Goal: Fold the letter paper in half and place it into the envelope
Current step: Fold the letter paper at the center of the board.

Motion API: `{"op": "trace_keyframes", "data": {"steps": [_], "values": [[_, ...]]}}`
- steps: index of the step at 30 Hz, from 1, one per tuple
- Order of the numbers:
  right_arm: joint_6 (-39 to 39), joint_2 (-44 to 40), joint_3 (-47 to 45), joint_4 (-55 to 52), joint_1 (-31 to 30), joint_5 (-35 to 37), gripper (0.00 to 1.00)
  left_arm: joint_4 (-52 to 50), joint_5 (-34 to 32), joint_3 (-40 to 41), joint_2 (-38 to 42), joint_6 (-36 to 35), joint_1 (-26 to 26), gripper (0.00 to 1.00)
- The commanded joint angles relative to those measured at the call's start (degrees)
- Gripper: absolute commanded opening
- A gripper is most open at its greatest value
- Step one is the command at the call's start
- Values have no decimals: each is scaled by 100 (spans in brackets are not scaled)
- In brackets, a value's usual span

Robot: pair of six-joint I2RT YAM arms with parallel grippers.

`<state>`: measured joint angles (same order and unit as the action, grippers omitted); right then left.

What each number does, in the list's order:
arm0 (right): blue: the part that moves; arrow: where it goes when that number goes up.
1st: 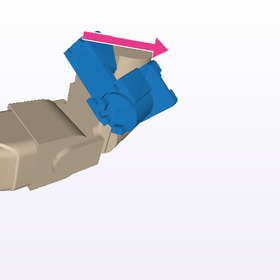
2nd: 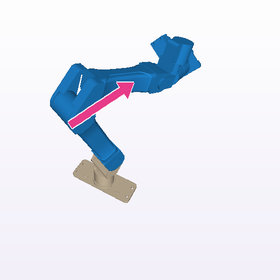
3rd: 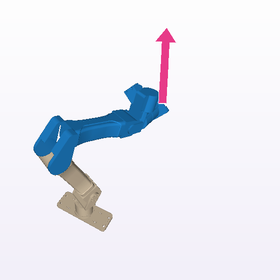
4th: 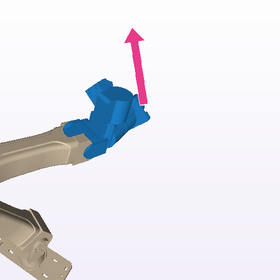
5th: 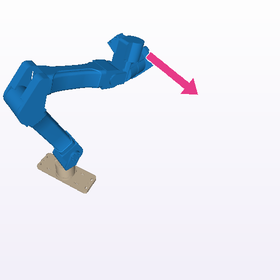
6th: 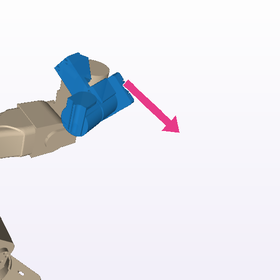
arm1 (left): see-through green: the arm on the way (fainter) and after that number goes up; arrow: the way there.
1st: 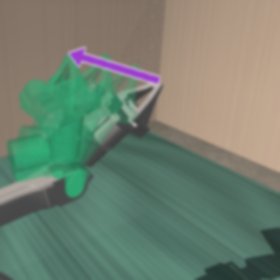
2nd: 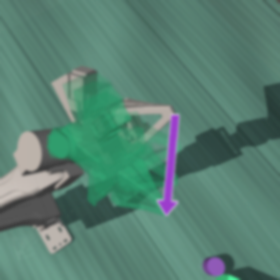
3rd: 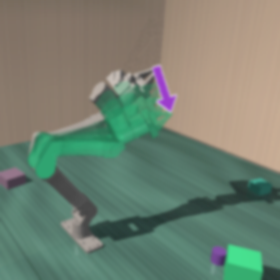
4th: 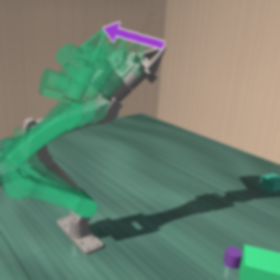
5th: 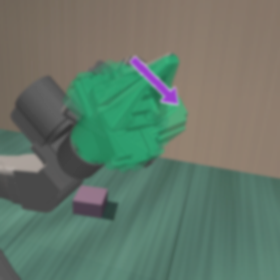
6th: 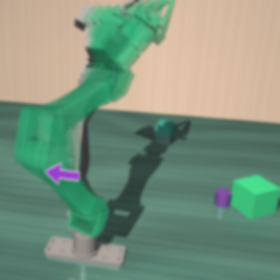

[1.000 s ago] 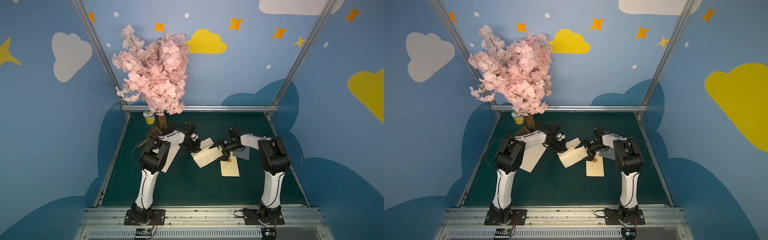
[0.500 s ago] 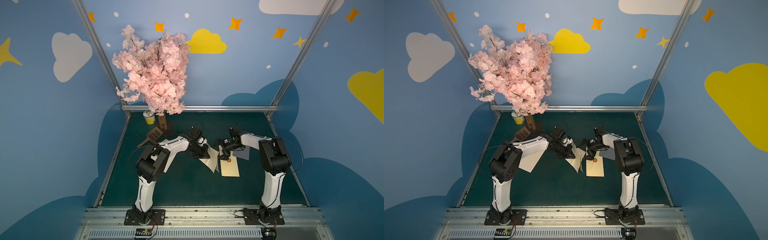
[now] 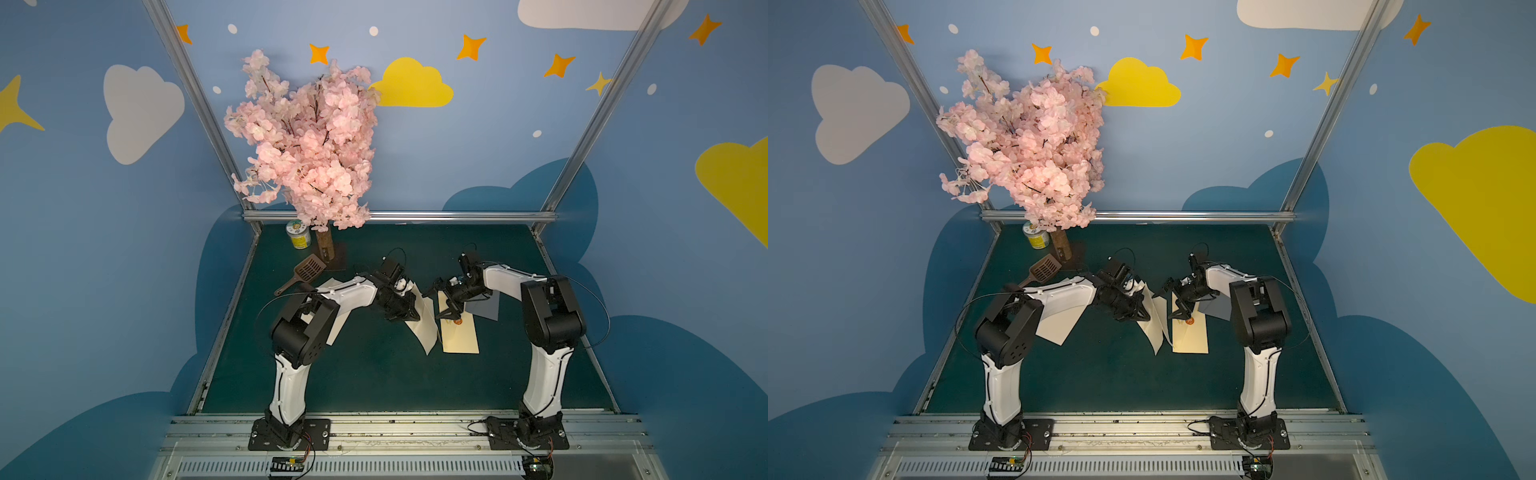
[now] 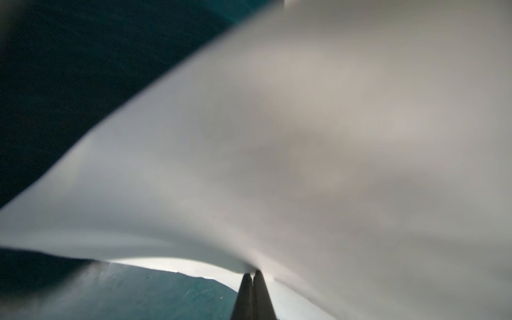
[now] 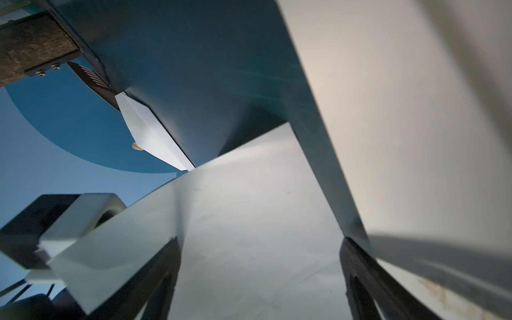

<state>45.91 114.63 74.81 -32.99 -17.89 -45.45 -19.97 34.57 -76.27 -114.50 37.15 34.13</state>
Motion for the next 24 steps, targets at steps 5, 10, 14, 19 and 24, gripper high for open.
{"op": "trace_keyframes", "data": {"steps": [5, 10, 14, 19, 24], "values": [[-447, -589, 115, -509, -61, 187, 91, 111, 33, 186, 217, -24, 14, 5], [-760, -881, 179, -920, -70, 444, 91, 204, 33, 361, 226, -32, 15, 5], [-1039, -1109, 340, -1341, -90, 746, 91, 288, 24, 480, 251, -6, 15, 5], [-1366, -1329, 741, -1915, -219, 1209, 91, 315, 15, 547, 255, -8, 15, 5], [-1766, -1257, 1355, -2613, -535, 1681, 90, 315, 2, 581, 263, -27, 14, 5]]}}
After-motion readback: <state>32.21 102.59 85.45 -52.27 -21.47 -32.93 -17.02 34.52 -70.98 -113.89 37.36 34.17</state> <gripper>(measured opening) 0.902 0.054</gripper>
